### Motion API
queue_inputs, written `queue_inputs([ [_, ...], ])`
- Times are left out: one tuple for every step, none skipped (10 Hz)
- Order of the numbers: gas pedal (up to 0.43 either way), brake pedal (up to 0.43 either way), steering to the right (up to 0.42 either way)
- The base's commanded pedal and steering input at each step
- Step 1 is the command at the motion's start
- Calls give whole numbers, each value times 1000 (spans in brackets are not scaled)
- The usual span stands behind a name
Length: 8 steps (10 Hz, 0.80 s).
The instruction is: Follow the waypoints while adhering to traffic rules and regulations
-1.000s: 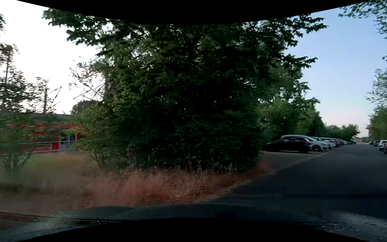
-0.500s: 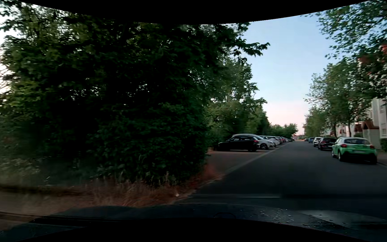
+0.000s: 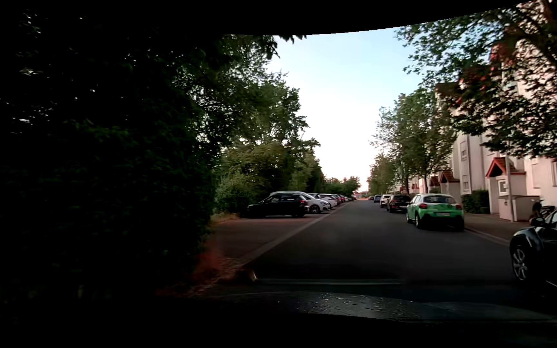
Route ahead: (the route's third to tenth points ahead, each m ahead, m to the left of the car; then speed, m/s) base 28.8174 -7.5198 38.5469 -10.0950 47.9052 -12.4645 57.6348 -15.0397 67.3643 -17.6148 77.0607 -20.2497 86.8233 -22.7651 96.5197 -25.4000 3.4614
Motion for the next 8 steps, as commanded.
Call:
queue_inputs([
  [157,0,353],
  [157,0,316],
  [157,0,262],
  [157,0,214],
  [157,0,174],
  [157,0,142],
  [157,0,122],
  [157,0,105],
])
